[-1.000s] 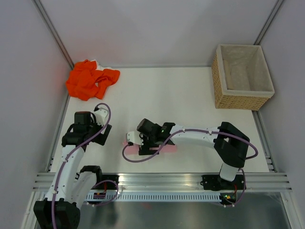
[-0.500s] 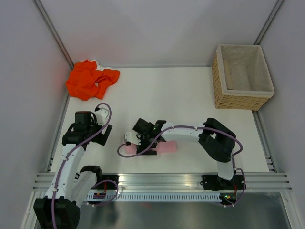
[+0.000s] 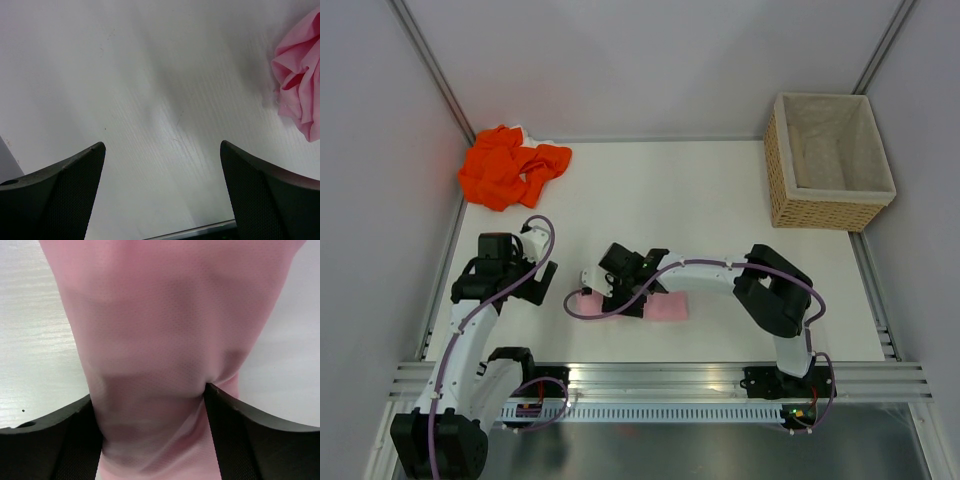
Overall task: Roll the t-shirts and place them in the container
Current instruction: Place the rolled tshirt into the container
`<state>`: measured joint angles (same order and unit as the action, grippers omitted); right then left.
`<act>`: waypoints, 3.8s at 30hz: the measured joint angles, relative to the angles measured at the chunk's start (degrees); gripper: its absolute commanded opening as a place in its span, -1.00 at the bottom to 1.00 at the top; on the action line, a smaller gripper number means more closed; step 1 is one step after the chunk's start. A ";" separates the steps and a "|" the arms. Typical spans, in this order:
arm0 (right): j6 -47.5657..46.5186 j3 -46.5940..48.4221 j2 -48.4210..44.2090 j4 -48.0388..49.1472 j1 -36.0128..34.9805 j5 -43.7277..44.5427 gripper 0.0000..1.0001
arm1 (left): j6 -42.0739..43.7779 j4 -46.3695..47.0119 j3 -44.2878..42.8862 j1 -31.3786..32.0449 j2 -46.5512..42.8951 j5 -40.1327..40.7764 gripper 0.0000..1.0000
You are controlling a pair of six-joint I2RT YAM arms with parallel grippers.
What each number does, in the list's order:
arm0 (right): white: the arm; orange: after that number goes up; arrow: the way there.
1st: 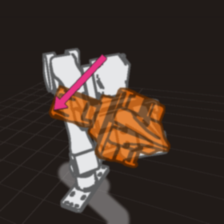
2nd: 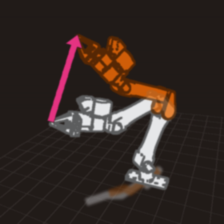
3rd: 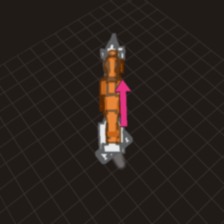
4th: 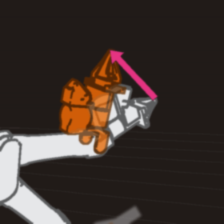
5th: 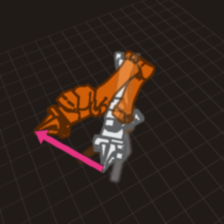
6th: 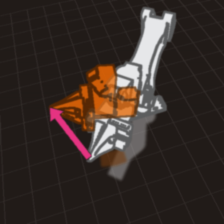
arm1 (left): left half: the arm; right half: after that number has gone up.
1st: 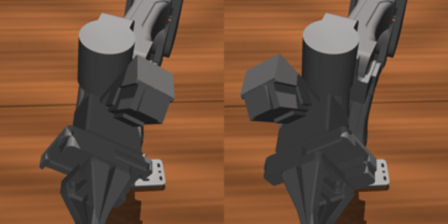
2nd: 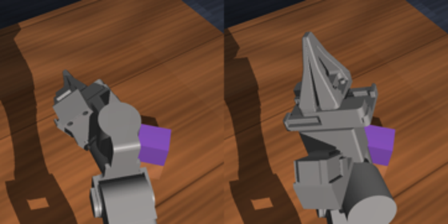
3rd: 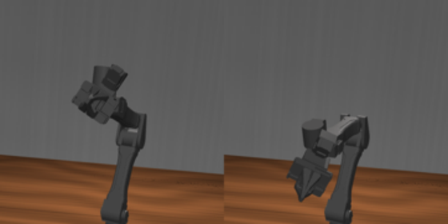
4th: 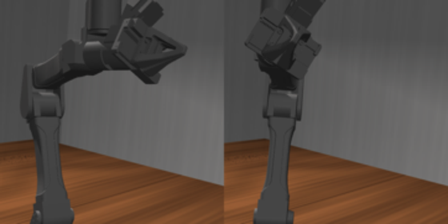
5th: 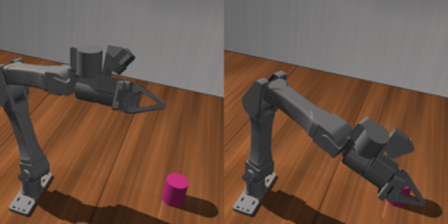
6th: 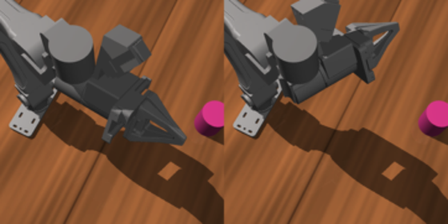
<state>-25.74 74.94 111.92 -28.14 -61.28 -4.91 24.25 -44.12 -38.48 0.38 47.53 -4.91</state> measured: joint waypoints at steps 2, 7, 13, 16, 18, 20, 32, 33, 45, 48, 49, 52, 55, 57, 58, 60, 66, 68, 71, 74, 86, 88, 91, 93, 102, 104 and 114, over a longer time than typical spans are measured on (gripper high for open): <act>0.81 -0.42 -0.04 1.09 0.39 -0.63 -0.10 | 0.00 0.00 0.00 0.00 0.07 -0.11 1.00; 3.10 -0.63 -0.04 2.86 1.84 -0.13 -0.49 | 0.00 -0.04 0.00 0.00 -0.15 -0.13 1.00; 6.73 -2.25 -0.94 4.96 1.95 1.40 -0.99 | 0.00 -0.35 0.00 0.00 -2.69 0.09 0.99; 8.68 -4.09 -2.21 6.14 2.14 3.52 -1.00 | 0.00 -0.42 0.00 0.00 -3.78 0.31 1.00; 9.68 -5.73 -3.52 6.38 2.58 4.85 -0.99 | 0.00 -0.63 -0.02 0.00 -4.26 0.37 1.00; 10.69 -7.61 -5.09 6.49 3.30 6.10 -1.00 | 0.00 -0.90 -0.02 0.00 -4.66 0.59 0.99; 16.59 -16.31 -15.61 7.93 10.40 8.09 -0.99 | 0.00 -6.29 -3.96 0.00 -9.88 3.30 1.00; 17.00 -16.59 -16.68 7.98 10.75 8.20 -0.99 | 0.00 -6.88 -4.37 0.00 -10.23 3.39 1.00; 20.52 -18.36 -27.34 8.00 13.97 8.22 -1.00 | 0.00 -10.60 -5.38 0.00 -13.84 3.45 1.00; 21.05 -18.36 -27.91 7.23 14.62 8.20 -0.99 | 0.00 -10.86 -5.29 0.00 -14.01 3.45 1.00; 21.18 -18.36 -28.39 6.93 14.75 8.22 -1.00 | 0.00 -11.06 -5.27 0.00 -14.05 3.45 1.00; 21.27 -17.68 -30.18 5.18 15.47 8.24 -0.99 | 0.00 -11.28 -5.27 0.00 -14.08 3.45 1.00; 21.16 -15.37 -31.43 3.26 16.76 8.24 -0.99 | 0.00 -11.26 -5.27 0.00 -13.44 3.39 0.99; 20.87 -13.35 -31.89 2.75 18.23 8.22 -0.99 | 0.00 -11.28 -5.35 0.00 -12.41 3.34 0.99; 20.63 -12.33 -32.04 2.58 19.15 8.22 -0.99 | 0.00 -11.45 -5.66 0.00 -11.58 3.32 1.00; 20.06 -9.97 -32.06 1.92 21.22 8.15 -0.99 | 0.00 -11.61 -6.95 0.00 -9.49 3.19 1.00; 18.40 3.32 -30.25 -0.74 30.97 7.58 -0.99 | 0.11 -11.28 -12.68 0.00 -4.48 1.29 1.00; 18.34 8.04 -28.89 -0.72 34.67 7.56 -0.99 | 0.33 -11.04 -14.97 0.00 -2.14 0.09 1.00; 18.38 12.96 -27.43 0.66 40.81 8.28 -0.99 | 0.87 -9.66 -18.25 0.00 2.16 -1.81 1.00; 18.43 14.71 -26.51 2.21 45.62 10.86 -0.99 | 2.56 -8.15 -20.63 -0.04 6.36 -4.83 1.00; 19.47 29.94 -9.40 5.70 61.51 16.61 -0.99 | 11.17 -5.99 -35.19 -0.04 28.94 -12.02 0.97; 19.67 34.58 -6.10 4.35 64.04 16.48 -0.99 | 11.04 -5.79 -37.07 -0.04 31.28 -13.84 0.97; 19.37 38.75 -3.48 3.28 66.60 16.90 -0.99 | 10.01 -4.35 -38.14 -0.04 32.37 -16.39 0.97; 18.93 41.16 -2.14 2.36 68.08 17.31 -0.99 | 9.09 -3.28 -38.14 -0.04 32.50 -17.44 0.97; 12.09 47.65 7.17 1.81 74.18 17.22 -0.99 | 5.97 0.74 -36.54 -0.04 34.32 -17.92 0.98; 9.70 50.03 11.69 1.70 74.60 17.92 -0.99 | 5.70 1.20 -35.58 -0.04 34.40 -17.64 0.98; 6.05 53.96 26.77 0.07 74.79 19.63 -0.95 | 5.16 1.25 -32.52 -0.04 34.25 -14.47 0.99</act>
<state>-19.68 128.90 138.69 -28.08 13.52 14.72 29.41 -42.87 -71.00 0.34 81.78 -19.38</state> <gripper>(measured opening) 0.338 0.995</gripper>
